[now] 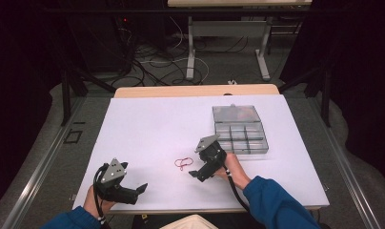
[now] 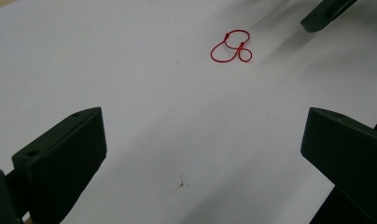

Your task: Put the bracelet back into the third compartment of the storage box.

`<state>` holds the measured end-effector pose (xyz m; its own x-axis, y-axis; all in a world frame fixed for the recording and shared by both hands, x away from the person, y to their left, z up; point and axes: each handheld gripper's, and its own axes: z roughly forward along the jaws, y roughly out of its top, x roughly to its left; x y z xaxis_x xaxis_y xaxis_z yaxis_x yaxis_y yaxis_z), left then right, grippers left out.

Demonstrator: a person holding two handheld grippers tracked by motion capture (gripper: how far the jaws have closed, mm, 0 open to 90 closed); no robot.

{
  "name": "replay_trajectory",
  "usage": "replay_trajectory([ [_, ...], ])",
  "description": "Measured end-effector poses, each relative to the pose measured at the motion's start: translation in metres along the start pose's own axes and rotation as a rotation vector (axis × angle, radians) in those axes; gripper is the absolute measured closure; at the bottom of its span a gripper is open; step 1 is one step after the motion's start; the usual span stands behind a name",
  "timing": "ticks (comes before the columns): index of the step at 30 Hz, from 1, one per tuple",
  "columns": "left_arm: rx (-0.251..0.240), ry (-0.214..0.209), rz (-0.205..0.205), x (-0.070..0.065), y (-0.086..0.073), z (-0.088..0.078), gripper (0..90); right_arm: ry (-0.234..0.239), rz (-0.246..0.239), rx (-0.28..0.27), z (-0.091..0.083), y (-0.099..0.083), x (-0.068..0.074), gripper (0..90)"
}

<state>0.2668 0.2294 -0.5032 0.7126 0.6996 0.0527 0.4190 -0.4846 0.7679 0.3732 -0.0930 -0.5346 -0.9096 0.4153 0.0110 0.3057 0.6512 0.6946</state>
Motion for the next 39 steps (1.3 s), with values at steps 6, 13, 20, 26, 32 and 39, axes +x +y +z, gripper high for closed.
replay_trajectory([
  [6,0.002,-0.001,0.001,0.000,0.000,0.000,0.2,0.007,0.004,0.013,0.010,0.003,0.000,5.1],
  [13,0.003,0.001,0.000,0.000,0.000,0.001,0.2,-0.009,0.011,0.002,0.020,0.008,0.000,19.4],
  [20,0.015,0.005,0.002,-0.001,0.000,0.001,0.2,-0.028,0.009,0.001,0.028,0.009,-0.001,36.6],
  [26,0.007,0.014,-0.001,-0.001,-0.001,0.003,0.2,-0.017,0.029,0.006,0.034,0.009,0.000,45.9],
  [32,0.011,0.018,0.003,0.000,-0.001,0.002,0.2,-0.009,0.087,0.006,0.038,0.006,-0.006,52.2],
  [39,0.012,0.016,0.006,-0.001,-0.001,0.002,0.2,-0.022,0.066,0.005,0.038,0.006,-0.005,64.9],
])
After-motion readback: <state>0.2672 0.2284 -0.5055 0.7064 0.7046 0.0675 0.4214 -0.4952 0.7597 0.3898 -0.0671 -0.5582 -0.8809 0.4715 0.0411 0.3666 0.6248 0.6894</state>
